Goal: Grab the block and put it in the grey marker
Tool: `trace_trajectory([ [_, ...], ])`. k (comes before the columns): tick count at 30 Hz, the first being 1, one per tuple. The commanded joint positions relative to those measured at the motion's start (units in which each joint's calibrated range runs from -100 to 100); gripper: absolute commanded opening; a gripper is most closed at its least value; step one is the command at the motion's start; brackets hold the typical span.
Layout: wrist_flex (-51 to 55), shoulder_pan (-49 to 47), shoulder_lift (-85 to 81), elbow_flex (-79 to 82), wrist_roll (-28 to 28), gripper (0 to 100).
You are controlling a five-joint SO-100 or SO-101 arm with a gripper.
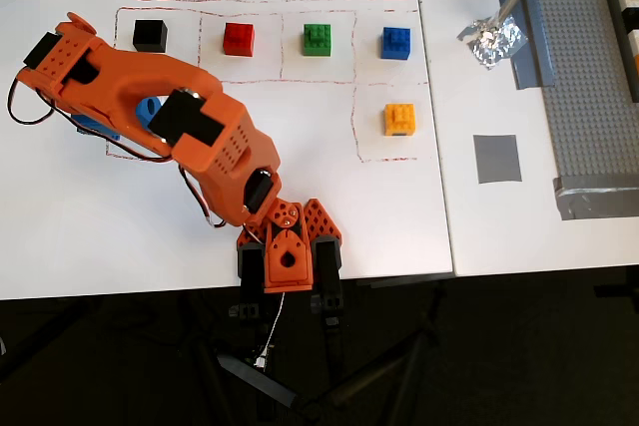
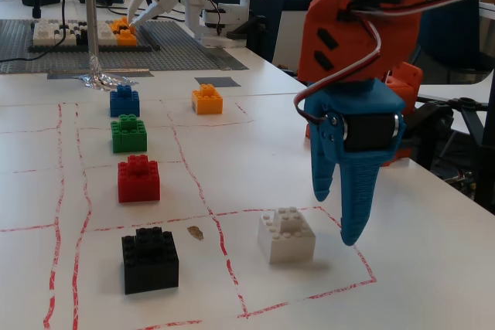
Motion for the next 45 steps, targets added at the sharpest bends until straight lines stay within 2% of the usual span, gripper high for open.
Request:
trace_trajectory([
  [1, -1.68, 3.31, -4.48, -2.14, 1.03, 28],
  [4, -2.08, 4.11, -3.02, -3.05, 1.12, 31],
  [23, -2.74, 8.25, 5.86, -9.03, 3.13, 29],
  [34, -3.23, 11.25, 7.24, -10.21, 5.42, 23],
  [39, -4.7, 11.96, 7.67, -10.49, 5.86, 18],
  [44, -6.0, 12.14, 6.89, -10.12, 5.96, 1],
  [45, -6.0, 12.22, 6.64, -10.12, 5.96, 0],
])
